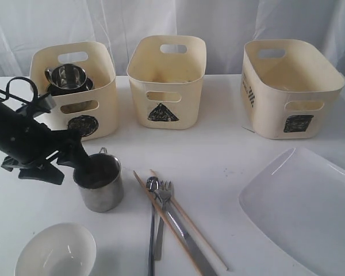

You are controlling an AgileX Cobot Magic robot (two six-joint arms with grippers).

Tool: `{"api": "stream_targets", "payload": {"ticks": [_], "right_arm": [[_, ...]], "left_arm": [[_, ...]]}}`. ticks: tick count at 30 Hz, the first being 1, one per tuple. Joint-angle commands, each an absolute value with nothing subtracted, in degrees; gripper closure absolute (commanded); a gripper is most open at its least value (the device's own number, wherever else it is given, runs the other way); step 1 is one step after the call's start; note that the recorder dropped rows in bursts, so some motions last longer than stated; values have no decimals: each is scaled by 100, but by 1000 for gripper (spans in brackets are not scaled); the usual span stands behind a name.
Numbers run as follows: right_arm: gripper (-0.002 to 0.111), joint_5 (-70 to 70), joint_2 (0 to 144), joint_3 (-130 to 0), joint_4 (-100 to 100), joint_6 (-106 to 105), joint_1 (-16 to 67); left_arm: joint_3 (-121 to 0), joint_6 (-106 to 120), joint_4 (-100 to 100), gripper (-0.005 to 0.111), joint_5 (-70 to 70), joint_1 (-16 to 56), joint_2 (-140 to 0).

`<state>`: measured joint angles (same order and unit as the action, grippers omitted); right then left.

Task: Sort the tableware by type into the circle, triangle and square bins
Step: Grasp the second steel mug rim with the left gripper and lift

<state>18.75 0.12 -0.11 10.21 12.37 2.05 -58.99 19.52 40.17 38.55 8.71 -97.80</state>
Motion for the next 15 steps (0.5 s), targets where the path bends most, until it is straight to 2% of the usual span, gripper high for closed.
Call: {"api": "stream_targets", "payload": {"ticks": [1,13,15], "right_arm": [[108,1791,0,0,1025,1263,221],[108,1791,0,0,1025,1263,221],[108,1791,0,0,1025,1263,221]], "left_arm": [[-5711,2390,4474,29,3138,882,-9952],[-5713,2458,4434,29,2874,882,-10395],[-5713,2520,4358,32,2744,882,-10479]]}}
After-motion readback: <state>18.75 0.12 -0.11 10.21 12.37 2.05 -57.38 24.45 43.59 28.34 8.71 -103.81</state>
